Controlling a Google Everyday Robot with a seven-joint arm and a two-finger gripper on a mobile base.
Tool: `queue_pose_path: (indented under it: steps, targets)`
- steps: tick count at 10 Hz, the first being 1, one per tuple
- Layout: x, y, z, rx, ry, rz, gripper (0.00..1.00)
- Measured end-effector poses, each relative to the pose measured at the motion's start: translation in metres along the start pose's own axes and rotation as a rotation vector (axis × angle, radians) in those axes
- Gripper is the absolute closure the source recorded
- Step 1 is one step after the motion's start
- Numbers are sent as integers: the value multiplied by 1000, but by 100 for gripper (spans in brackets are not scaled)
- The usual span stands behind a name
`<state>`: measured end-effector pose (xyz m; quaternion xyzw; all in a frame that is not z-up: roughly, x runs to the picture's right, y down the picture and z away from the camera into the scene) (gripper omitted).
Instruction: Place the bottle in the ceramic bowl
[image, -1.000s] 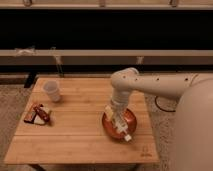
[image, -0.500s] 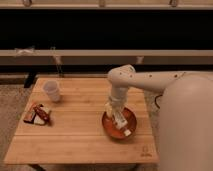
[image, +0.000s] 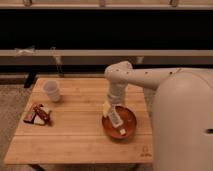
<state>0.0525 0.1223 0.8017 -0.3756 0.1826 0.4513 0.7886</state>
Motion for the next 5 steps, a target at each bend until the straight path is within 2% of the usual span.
queue_pose_path:
  steps: [2, 5]
  targets:
    - [-5, 2, -12, 18, -11, -13, 20]
    - [-5, 3, -13, 20, -12, -15, 20]
